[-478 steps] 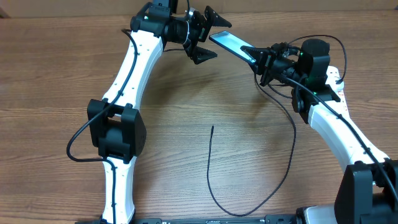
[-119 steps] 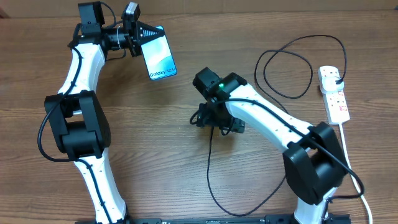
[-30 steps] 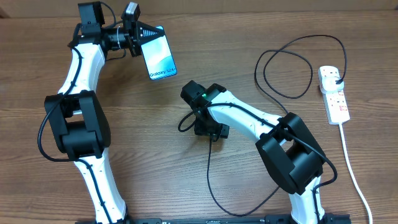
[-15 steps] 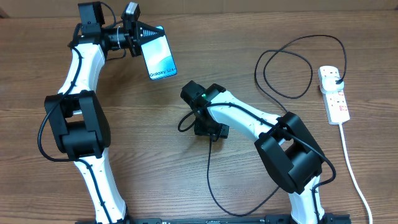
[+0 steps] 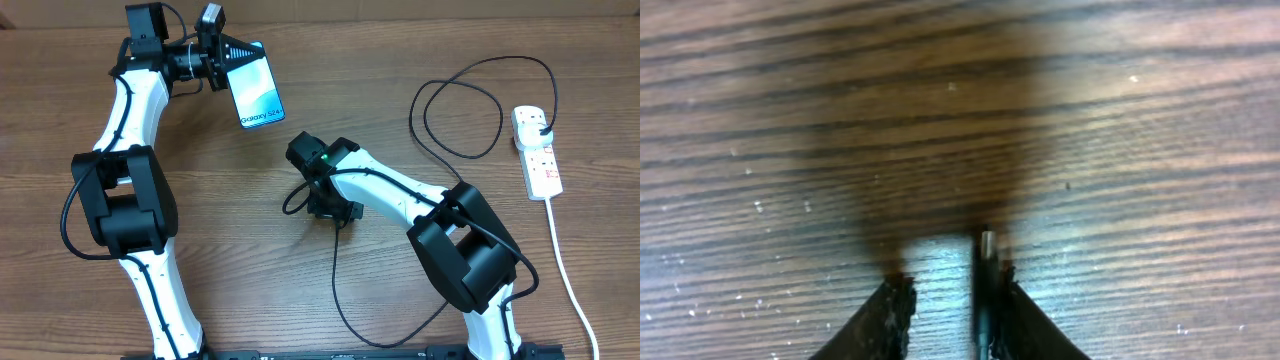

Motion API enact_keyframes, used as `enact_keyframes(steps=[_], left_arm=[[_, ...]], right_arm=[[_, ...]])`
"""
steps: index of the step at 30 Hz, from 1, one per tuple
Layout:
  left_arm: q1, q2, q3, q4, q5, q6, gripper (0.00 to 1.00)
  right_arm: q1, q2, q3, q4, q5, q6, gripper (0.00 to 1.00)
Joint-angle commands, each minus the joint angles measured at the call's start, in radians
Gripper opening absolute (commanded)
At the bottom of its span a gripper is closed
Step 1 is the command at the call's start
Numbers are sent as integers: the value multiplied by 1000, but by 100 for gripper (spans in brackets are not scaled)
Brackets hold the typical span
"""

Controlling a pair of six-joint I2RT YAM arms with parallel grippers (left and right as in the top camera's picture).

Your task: Plug charger to phone and switch on socket

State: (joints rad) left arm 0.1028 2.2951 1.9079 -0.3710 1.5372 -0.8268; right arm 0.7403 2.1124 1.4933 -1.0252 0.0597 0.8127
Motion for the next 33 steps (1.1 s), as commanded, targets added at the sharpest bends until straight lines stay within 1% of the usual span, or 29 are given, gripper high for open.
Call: enact_keyframes(steps=[1, 5, 6, 10, 14, 20, 22, 23, 26, 30, 33], left_arm=[[2, -31, 6, 1, 24, 16, 4], [2, -31, 6, 1, 24, 16, 4], [2, -31, 6, 1, 24, 15, 4], [2, -31, 6, 1, 24, 14, 5], [2, -31, 6, 1, 24, 11, 4], [2, -31, 6, 1, 25, 11, 5], [2, -31, 6, 1, 26, 11, 4], [2, -31, 6, 1, 27, 11, 4], [2, -31, 6, 1, 27, 11, 5], [2, -31, 6, 1, 27, 11, 4], [2, -31, 6, 1, 27, 11, 5]], right_arm=[[3, 45, -34, -8, 29, -1, 24], [3, 45, -34, -8, 31, -1, 19], [3, 45, -34, -8, 34, -1, 16], [3, 45, -34, -8, 34, -1, 12], [3, 45, -34, -9, 34, -1, 10], [3, 45, -34, -20, 34, -1, 10], [3, 45, -34, -22, 33, -1, 11], [3, 45, -34, -24, 33, -1, 15], [3, 45, -34, -31, 33, -1, 15], [3, 45, -34, -31, 33, -1, 4], [3, 45, -34, -32, 31, -1, 4]])
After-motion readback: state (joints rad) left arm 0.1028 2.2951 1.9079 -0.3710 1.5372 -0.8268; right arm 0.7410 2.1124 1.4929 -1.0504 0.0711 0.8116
